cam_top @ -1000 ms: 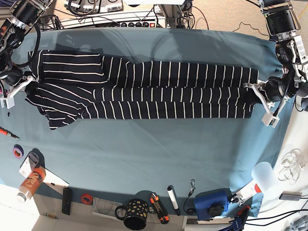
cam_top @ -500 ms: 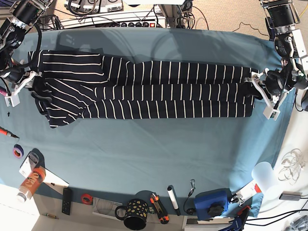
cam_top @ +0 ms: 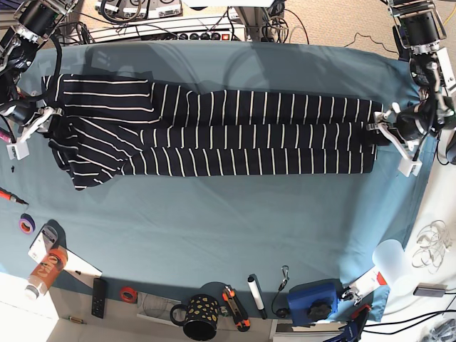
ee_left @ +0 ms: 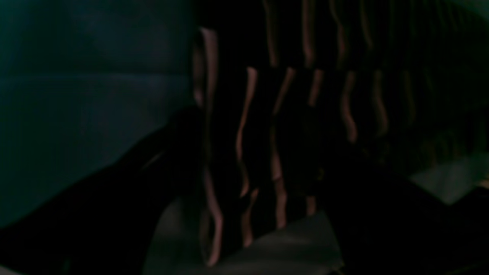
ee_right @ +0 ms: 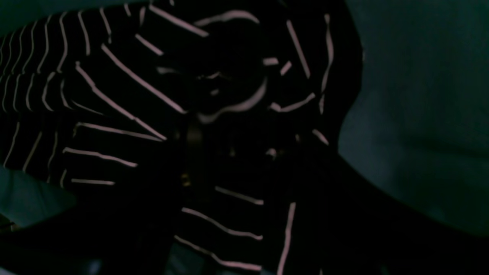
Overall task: Layout the t-shirt on the table in an organized manner, then fold the t-shirt properly
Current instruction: 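Hold the shirt ends with both grippers and straighten the long strip, then lift the strip end with the left gripper and fold it toward the right gripper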
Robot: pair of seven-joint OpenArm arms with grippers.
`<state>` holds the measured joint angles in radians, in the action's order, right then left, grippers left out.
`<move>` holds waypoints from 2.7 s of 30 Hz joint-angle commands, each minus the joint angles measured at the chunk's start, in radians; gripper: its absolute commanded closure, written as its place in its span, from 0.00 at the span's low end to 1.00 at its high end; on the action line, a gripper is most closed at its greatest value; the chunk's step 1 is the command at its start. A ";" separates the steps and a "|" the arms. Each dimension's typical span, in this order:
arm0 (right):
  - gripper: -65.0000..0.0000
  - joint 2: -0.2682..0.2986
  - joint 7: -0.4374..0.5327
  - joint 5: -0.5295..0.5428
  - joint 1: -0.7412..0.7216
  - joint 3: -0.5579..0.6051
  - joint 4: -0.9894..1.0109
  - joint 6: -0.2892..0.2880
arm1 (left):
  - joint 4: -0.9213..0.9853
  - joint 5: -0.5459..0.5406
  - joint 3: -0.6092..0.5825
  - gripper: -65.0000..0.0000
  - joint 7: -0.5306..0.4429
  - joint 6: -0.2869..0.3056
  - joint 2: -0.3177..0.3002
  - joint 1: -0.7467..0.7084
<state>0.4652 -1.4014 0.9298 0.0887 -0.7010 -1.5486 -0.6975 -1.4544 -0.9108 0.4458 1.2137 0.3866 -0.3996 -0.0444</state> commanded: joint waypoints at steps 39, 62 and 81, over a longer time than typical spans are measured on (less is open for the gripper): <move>0.61 0.025 0.046 0.023 -0.008 -0.008 -0.016 -0.001 | -0.069 0.125 -0.004 1.00 0.081 0.018 -0.086 0.146; 0.61 0.024 0.079 0.019 -0.009 -0.007 -0.016 -0.001 | -0.631 0.632 -0.455 1.00 -0.064 -0.118 0.152 -0.071; 0.61 -0.088 0.086 0.008 -0.008 -0.007 -0.016 -0.001 | -0.389 0.992 -0.860 1.00 -0.058 -0.223 0.483 0.080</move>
<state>0.3565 -1.3346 0.9169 0.0914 -0.7013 -1.5486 -0.6971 -1.8263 0.0875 -0.4099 1.1732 0.1642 0.0689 0.0185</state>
